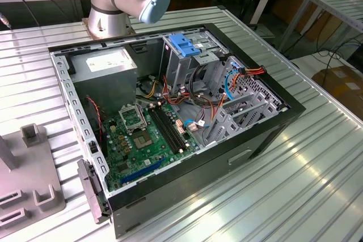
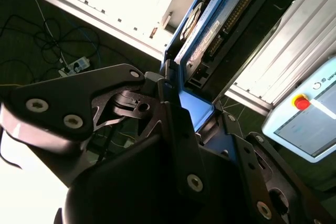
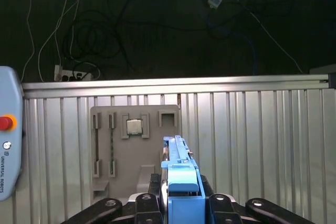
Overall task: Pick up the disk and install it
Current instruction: 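Pick up the disk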
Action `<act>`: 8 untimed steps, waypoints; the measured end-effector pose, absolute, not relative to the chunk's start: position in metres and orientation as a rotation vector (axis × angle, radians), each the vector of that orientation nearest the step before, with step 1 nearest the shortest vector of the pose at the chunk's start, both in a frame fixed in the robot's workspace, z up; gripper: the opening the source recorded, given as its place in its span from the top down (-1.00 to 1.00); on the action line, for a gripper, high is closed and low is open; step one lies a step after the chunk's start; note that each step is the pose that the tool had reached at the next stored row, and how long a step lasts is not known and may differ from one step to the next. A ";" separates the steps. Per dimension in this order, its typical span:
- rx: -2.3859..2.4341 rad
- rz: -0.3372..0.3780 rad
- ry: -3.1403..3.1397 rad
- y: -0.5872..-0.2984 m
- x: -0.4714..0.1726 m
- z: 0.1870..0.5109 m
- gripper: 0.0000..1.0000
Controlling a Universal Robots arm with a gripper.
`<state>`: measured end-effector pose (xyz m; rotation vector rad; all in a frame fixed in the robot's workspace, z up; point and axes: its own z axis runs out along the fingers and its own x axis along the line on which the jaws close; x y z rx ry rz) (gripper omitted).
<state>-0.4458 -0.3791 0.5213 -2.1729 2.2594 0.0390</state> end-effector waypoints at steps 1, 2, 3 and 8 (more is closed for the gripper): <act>-2.173 0.039 2.259 -0.379 -0.445 0.521 0.25; -2.173 0.039 2.259 -0.379 -0.445 0.521 0.25; -2.173 0.039 2.259 -0.379 -0.444 0.521 0.25; -2.173 0.039 2.259 -0.379 -0.442 0.521 0.25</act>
